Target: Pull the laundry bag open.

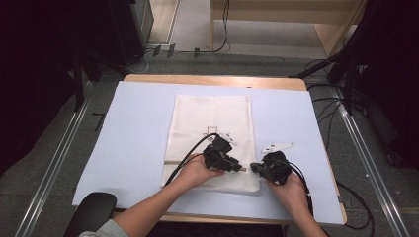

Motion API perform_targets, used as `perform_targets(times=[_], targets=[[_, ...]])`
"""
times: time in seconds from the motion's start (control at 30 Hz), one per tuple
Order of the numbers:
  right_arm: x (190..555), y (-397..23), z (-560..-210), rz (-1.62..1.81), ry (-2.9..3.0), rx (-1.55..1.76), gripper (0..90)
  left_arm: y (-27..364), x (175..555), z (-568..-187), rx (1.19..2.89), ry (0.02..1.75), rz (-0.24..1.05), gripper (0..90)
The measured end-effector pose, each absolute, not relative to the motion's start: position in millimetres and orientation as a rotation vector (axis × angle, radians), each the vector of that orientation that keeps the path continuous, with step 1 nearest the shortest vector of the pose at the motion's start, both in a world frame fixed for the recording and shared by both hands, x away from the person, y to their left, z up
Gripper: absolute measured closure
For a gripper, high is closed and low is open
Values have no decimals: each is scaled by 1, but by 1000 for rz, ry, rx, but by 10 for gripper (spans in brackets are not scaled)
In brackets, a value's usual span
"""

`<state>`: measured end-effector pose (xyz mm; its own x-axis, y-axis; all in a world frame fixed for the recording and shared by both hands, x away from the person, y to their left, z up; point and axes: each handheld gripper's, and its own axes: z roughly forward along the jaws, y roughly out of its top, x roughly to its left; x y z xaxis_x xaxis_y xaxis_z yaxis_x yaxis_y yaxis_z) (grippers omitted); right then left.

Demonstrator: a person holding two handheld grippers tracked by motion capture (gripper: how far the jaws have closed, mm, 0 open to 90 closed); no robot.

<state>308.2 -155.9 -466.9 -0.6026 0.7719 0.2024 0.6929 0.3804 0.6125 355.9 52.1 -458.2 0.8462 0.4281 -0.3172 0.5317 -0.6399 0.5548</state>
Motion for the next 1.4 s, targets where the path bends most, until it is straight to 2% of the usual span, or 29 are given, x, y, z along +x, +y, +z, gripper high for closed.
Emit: perform_targets(times=[0.17,0.43,0.53,0.63,0.87,1.0,1.1,1.2,1.4], targets=[[308,-156,-467,1024,2509,1337,900,46,355,-458,2359,705,-202,714],[308,-155,-467,1019,2508,1327,900,43,355,-459,2347,757,-221,771],[308,-155,-467,1017,2509,1320,900,45,356,-458,2346,760,-271,801],[308,-155,-467,1019,2510,1319,900,44,353,-457,2365,746,-254,782],[308,-155,-467,1014,2507,1319,900,41,354,-459,2356,791,-269,804],[308,-154,-467,1014,2508,1322,900,42,353,-458,2343,822,-285,846],[307,-154,-467,1016,2510,1318,900,42,352,-459,2337,818,-286,826],[307,-154,-467,1018,2511,1314,900,45,349,-458,2342,807,-286,769],[307,-154,-467,1016,2512,1315,900,48,350,-458,2328,824,-303,774]])
